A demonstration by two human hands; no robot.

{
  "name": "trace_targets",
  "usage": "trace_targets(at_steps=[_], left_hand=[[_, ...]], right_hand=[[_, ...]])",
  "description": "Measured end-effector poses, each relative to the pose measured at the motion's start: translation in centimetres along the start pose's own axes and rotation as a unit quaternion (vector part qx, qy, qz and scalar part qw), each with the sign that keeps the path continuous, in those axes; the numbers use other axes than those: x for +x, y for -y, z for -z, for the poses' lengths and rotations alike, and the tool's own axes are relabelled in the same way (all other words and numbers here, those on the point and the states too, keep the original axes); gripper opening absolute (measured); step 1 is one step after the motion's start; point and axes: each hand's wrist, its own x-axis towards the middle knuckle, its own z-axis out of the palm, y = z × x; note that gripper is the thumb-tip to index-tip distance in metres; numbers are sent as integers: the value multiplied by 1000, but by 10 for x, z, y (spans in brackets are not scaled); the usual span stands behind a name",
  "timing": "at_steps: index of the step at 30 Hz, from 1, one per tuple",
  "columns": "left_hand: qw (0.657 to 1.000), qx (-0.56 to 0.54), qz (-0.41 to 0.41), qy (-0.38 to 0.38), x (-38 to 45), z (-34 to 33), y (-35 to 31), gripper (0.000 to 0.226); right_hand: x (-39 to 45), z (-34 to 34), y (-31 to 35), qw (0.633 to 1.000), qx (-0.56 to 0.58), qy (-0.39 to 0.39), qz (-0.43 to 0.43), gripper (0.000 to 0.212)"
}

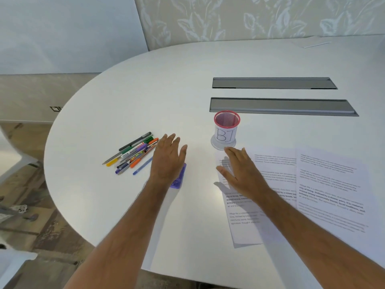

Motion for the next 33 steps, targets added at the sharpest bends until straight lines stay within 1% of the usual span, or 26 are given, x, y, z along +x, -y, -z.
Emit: trace_targets(at_steps=[4,8,10,12,17,20,22,27,33], left_hand=[[1000,-4,16,-1,4,7,25,48],[999,-5,13,-33,3,10,53,41],[999,3,22,-30,2,12,68,42],[999,20,39,-15,0,10,81,52],[993,74,80,40,-8,-1,113,86],[989,109,89,50,-11,-5,127,97],[986,120,96,58,-12,-7,134,100],[984,118,103,86,-10,-10,145,99],[983,125,104,87,-6,-14,155,89]], right_hand=[[13,-13,22,1000,14,13,16,69],[25,-25,38,999,22,30,27,71],[31,-30,45,998,21,40,32,71],[38,-34,51,998,24,43,36,70],[55,-41,70,997,30,52,57,69],[67,-44,81,995,39,61,73,66],[75,-46,89,993,45,72,87,65],[93,-55,112,986,51,118,106,74],[111,-69,130,979,44,153,124,72]])
